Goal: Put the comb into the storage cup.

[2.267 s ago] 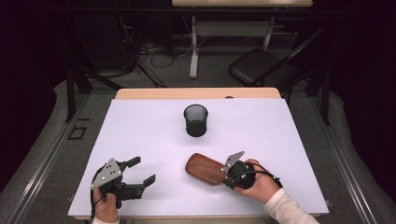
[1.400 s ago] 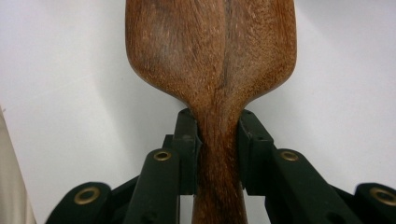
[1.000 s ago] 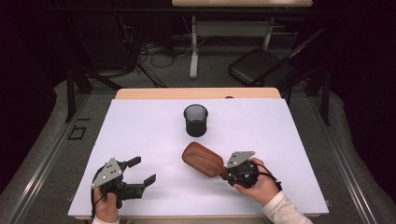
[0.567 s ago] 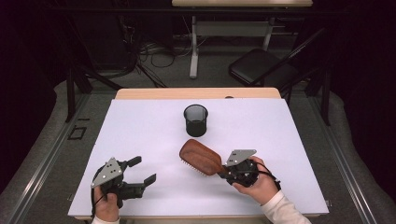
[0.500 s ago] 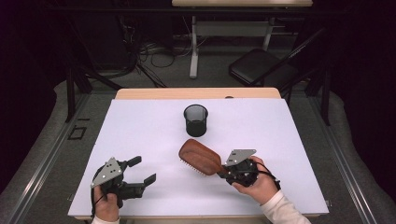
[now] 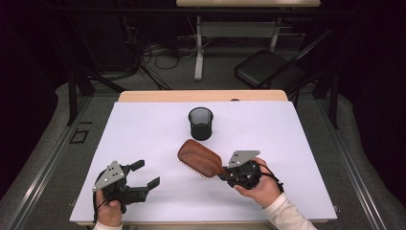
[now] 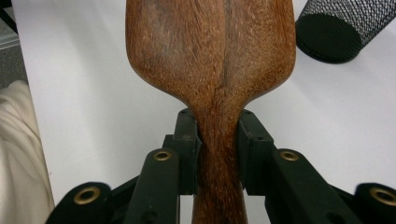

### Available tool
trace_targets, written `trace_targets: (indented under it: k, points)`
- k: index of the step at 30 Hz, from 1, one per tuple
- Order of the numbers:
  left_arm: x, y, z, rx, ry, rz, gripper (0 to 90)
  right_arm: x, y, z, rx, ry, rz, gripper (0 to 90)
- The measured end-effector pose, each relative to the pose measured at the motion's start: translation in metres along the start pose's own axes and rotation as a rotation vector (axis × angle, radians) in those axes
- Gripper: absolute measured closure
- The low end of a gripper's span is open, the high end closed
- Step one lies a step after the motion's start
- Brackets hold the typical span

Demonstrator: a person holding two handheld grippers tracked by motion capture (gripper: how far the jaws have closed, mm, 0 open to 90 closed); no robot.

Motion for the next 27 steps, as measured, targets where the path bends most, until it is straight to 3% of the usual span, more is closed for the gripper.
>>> trace_targets:
  k: [4, 12, 23, 27]
  points:
    - [0.003, -0.003, -0.003, -0.024, 0.004, -0.031, 9.7, -0.001, 0.006, -0.002, -0.001, 0.009, 0.014, 72.3]
    - [0.004, -0.003, -0.006, -0.059, 0.005, -0.038, 8.7, -0.003, 0.016, -0.003, -0.008, 0.024, 0.040, 72.3]
    - [0.009, 0.001, -0.001, -0.055, -0.009, -0.050, 4.9, -0.008, 0.019, -0.002, 0.004, 0.061, 0.082, 72.3]
    - [0.011, 0.003, 0.002, -0.016, -0.009, -0.063, 5.0, -0.010, 0.019, -0.002, 0.008, 0.078, 0.094, 72.3]
Point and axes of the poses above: each handheld gripper's, and its own axes: x roughly forward along the jaws, y roughly out of its top, z roughly to its right, the point moved 9 cm from there along x, roughly forward along the jaws, and after that the axes turned 12 degrees about -z, right-handed, at the moved point
